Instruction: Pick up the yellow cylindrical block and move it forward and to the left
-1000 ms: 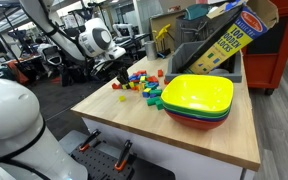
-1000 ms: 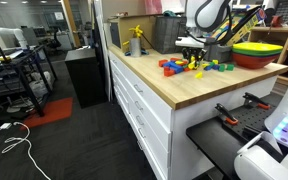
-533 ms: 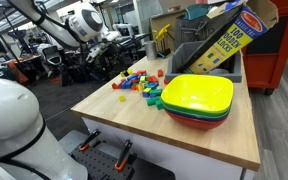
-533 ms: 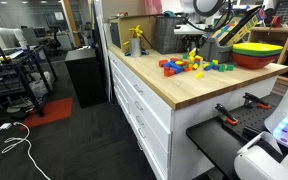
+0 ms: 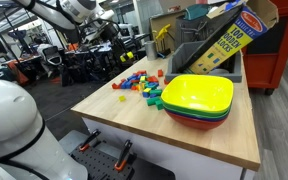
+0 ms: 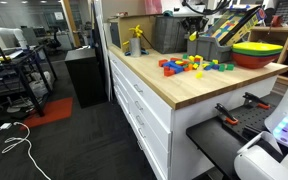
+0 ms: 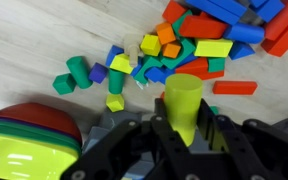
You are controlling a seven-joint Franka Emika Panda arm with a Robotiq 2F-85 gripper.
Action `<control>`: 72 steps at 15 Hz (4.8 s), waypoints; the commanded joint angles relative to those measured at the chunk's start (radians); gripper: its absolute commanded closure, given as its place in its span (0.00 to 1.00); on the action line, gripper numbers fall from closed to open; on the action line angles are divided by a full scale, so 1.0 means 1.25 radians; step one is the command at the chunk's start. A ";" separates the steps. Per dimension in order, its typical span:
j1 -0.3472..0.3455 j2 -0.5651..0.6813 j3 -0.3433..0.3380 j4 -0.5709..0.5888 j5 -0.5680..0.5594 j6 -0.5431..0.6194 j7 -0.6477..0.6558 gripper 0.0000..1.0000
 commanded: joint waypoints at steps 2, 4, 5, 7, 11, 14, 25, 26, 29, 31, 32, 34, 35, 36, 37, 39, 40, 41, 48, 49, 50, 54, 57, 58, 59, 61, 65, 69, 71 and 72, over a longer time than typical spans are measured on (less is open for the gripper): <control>-0.020 0.008 -0.002 0.049 -0.014 -0.041 -0.018 0.92; -0.021 0.011 -0.004 0.052 -0.013 -0.037 -0.023 0.92; -0.020 0.012 -0.005 0.051 -0.011 -0.028 -0.026 0.92; -0.019 0.011 -0.001 0.043 -0.020 -0.017 -0.029 0.92; -0.032 0.026 -0.009 0.046 -0.051 -0.011 -0.027 0.92; -0.045 0.056 -0.031 0.062 -0.070 -0.006 -0.043 0.92; -0.033 0.045 -0.028 0.040 -0.061 -0.016 -0.026 0.67; -0.033 0.045 -0.029 0.040 -0.061 -0.016 -0.026 0.67; -0.033 0.045 -0.028 0.040 -0.061 -0.016 -0.026 0.67; -0.035 0.048 -0.032 0.044 -0.064 -0.011 -0.031 0.92; -0.040 0.052 -0.038 0.049 -0.065 -0.006 -0.038 0.92; -0.046 0.057 -0.051 0.054 -0.062 -0.001 -0.053 0.92; -0.049 0.062 -0.058 0.056 -0.058 0.003 -0.058 0.92; -0.053 0.067 -0.067 0.058 -0.054 0.009 -0.064 0.92; -0.055 0.071 -0.075 0.060 -0.047 0.015 -0.071 0.92; -0.060 0.094 -0.095 0.072 -0.026 0.041 -0.089 0.92; -0.063 0.104 -0.103 0.078 -0.014 0.053 -0.099 0.92; -0.064 0.115 -0.111 0.083 0.001 0.076 -0.107 0.92; -0.068 0.181 -0.151 0.116 0.092 0.151 -0.197 0.92; -0.068 0.189 -0.156 0.118 0.105 0.150 -0.210 0.92; -0.068 0.199 -0.161 0.118 0.118 0.150 -0.226 0.92; -0.068 0.242 -0.177 0.120 0.168 0.154 -0.286 0.92; -0.068 0.278 -0.189 0.134 0.188 0.145 -0.318 0.92; -0.068 0.296 -0.195 0.145 0.188 0.141 -0.321 0.92; -0.068 0.307 -0.200 0.153 0.192 0.138 -0.322 0.92; -0.066 0.339 -0.212 0.180 0.198 0.125 -0.314 0.92; -0.061 0.400 -0.224 0.245 0.234 0.114 -0.319 0.92; -0.057 0.439 -0.231 0.294 0.247 0.093 -0.334 0.92; -0.054 0.449 -0.240 0.308 0.232 0.074 -0.337 0.92; -0.052 0.451 -0.246 0.308 0.225 0.065 -0.336 0.92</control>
